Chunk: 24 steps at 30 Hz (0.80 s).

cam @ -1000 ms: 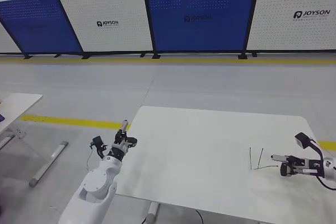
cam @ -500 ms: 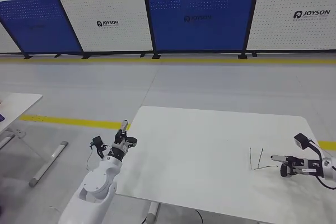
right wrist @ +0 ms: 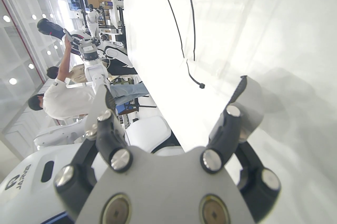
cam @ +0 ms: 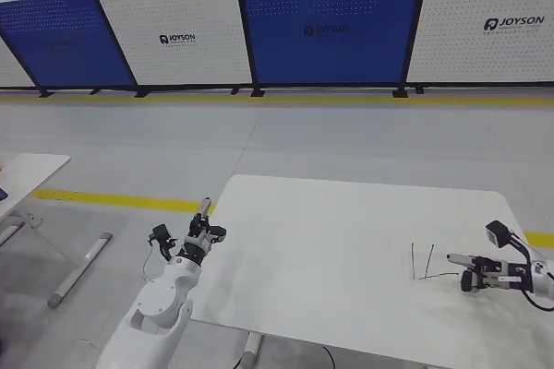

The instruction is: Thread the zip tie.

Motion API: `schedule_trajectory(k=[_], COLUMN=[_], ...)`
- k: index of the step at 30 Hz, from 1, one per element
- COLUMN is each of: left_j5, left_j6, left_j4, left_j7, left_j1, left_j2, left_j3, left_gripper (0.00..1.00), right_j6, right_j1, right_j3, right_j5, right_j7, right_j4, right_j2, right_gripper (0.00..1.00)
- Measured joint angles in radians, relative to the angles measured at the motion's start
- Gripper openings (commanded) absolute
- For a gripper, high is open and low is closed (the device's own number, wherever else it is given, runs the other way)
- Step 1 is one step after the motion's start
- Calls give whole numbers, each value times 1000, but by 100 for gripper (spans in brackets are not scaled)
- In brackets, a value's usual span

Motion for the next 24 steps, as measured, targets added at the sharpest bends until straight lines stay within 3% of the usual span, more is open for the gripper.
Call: schedule_trajectory(k=[4,12,18,21,24], left_j5=[0,0,0,0,0], left_j6=[0,0,0,0,0], left_j4=[0,0,0,0,0], left_j7=[0,0,0,0,0], left_j1=[0,0,0,0,0], left_j2=[0,0,0,0,0], left_j3=[0,0,0,0,0], left_gripper=[100,100,100,100,100], right_j6=[1,4,4,-1,-4], right_j1=[16,40,52,57,62], right_j3=[-11,-26,-38,-42,-46], right_j5=[-6,-9,-8,-7,-5], right_j7=[0,0,0,0,0], right_j4=[22,77,111,126,138], right_j2=[-7,-19,-27,-31,-34], right_gripper=[38,40,32,20,24])
